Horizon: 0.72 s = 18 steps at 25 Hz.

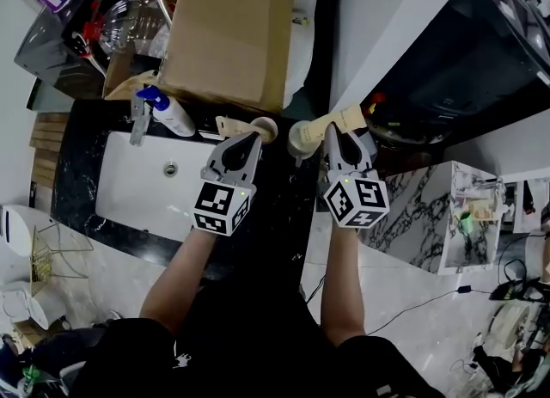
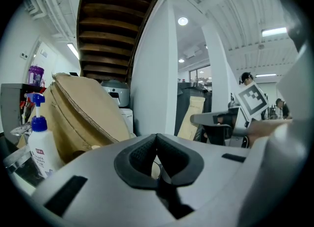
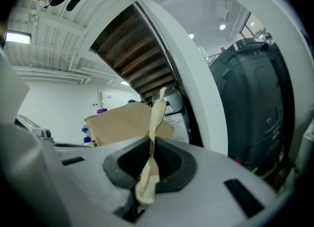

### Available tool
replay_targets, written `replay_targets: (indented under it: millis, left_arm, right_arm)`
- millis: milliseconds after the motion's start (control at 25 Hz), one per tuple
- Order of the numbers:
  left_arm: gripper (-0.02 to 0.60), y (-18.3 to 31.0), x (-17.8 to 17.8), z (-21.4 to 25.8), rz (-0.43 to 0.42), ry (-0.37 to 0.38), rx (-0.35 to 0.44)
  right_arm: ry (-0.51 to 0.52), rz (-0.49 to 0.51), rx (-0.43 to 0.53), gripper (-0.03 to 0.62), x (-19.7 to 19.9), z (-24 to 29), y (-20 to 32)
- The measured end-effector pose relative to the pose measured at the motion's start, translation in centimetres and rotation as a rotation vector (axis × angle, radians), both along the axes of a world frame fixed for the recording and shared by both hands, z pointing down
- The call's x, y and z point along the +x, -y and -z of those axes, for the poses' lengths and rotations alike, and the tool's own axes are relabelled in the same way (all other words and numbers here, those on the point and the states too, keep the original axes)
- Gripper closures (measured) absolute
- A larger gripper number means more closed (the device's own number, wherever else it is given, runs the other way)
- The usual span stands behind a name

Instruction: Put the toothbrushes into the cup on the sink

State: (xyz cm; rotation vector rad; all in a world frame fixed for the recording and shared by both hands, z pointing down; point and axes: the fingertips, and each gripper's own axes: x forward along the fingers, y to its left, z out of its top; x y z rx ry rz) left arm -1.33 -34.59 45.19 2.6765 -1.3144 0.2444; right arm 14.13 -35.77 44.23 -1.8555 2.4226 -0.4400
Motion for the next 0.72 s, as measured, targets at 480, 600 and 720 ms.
replay_targets:
  millis: [480,600,720]
  left_arm:
    - [0.577,0.2,-0.3,-1.5,0.002,0.011,-0.032]
    - [0.577,0.2,-0.2,-1.8,-0.001,0.012,-0.039]
    - [0.577,0.1,0.0,-2.2,-0.004,0.011,-0.048]
  right_arm:
    - [0.045,-0.001,-0.053,0.566,-0.7,-2.7,0.6]
    - [0.058,-0.007,-0.064,0.566,-0.6,-3.3,0.6]
    - [0.063,-0.011,-0.077,0.566,-0.5,-3.9,0.6]
